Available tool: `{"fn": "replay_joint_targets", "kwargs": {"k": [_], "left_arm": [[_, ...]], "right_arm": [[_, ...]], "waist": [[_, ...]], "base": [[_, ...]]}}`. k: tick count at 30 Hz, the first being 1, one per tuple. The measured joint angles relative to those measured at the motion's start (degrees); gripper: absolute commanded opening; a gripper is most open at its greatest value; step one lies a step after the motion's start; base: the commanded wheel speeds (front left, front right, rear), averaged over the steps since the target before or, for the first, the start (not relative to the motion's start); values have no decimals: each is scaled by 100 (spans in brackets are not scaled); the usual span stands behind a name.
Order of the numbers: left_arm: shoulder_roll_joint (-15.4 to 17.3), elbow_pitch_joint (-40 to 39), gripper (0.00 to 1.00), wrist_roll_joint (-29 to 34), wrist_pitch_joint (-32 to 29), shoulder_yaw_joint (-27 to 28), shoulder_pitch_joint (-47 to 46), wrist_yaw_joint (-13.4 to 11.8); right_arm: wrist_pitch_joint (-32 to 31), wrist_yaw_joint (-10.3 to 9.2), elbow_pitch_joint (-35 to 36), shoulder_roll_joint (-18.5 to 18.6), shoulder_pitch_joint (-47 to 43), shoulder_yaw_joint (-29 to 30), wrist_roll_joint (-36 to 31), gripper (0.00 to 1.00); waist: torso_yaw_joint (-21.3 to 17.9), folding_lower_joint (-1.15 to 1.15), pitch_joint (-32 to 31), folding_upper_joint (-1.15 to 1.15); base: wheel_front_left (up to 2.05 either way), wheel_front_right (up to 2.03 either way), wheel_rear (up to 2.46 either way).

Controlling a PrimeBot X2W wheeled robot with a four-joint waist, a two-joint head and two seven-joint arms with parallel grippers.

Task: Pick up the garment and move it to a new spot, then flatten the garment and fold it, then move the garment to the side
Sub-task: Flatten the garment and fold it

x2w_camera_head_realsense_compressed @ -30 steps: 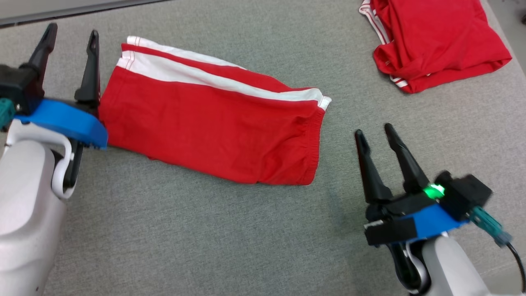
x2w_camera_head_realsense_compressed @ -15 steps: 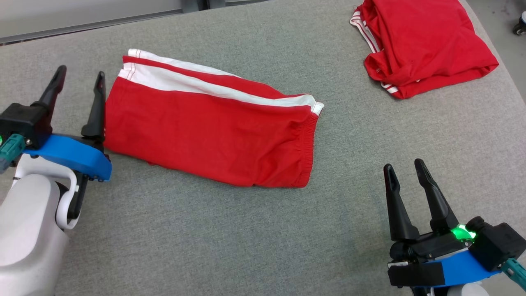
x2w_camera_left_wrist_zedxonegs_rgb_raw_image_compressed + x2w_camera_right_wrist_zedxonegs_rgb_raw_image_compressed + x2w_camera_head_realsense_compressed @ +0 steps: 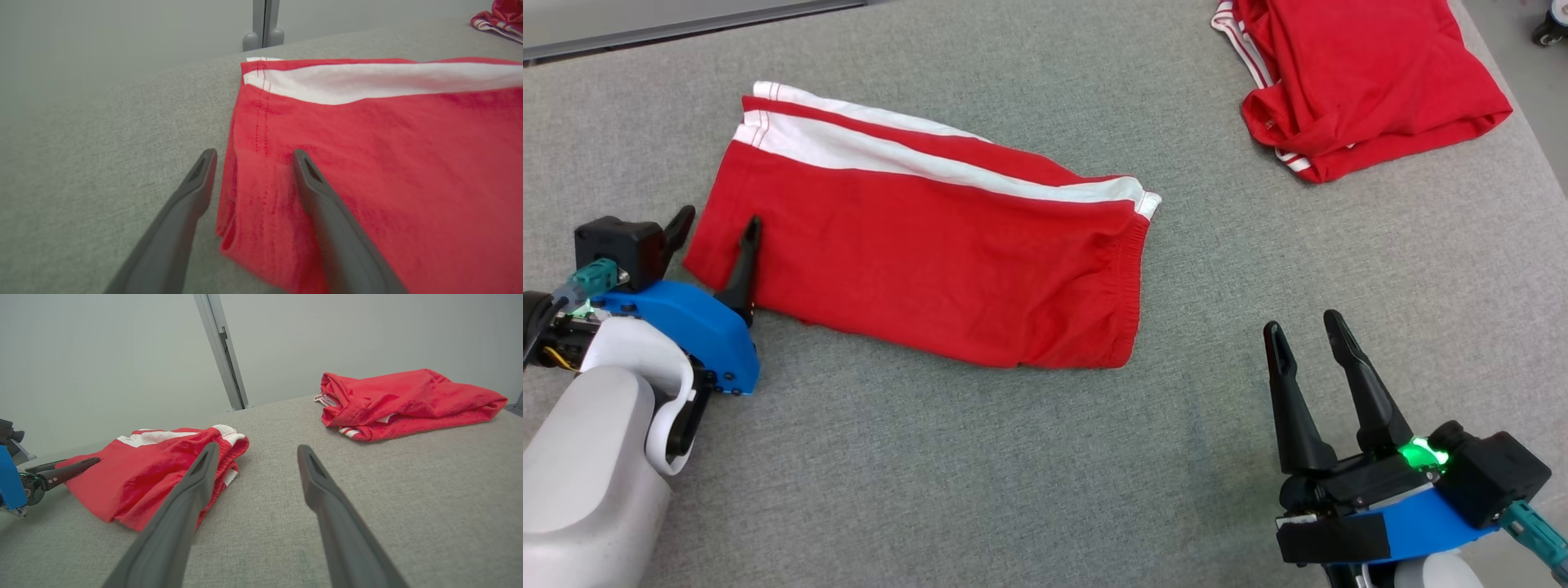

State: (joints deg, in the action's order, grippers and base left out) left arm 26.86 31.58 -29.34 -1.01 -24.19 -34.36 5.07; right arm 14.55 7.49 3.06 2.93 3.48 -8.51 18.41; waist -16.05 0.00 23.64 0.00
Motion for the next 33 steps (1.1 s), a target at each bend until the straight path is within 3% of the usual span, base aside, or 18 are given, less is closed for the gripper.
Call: {"fn": "replay_joint_targets", "kwargs": {"k": [12, 13, 14, 15, 23, 33], "left_arm": [[0, -111, 100, -189, -505, -198, -13, 81], [-3, -145, 39, -185, -515, -226, -15, 85], [0, -176, 11, -158, -510, -256, -18, 86], [0, -190, 0, -120, -490, -280, -19, 86], [-67, -434, 0, 9, -155, -348, -9, -91], [-315, -1362, 0, -115, 271, -269, 990, -666]], "right_arm": [[33, 0, -113, -2, 199, -68, 43, 100], [33, 0, -116, -2, 203, -73, 45, 100], [33, 0, -120, -2, 204, -79, 53, 100], [34, 0, -125, -2, 205, -87, 65, 100], [42, 0, -155, -2, 181, -138, 71, 100], [43, 0, -310, -3, -72, 45, -24, 100]], "waist": [[34, 0, 94, 0], [36, 0, 96, 0], [37, 0, 96, 0], [38, 0, 94, 0], [132, 0, -95, 0], [564, 0, -657, 0]], "base": [[0, 0, 0], [0, 0, 0], [0, 0, 0], [0, 0, 0], [0, 0, 0], [0, 0, 0]]}}
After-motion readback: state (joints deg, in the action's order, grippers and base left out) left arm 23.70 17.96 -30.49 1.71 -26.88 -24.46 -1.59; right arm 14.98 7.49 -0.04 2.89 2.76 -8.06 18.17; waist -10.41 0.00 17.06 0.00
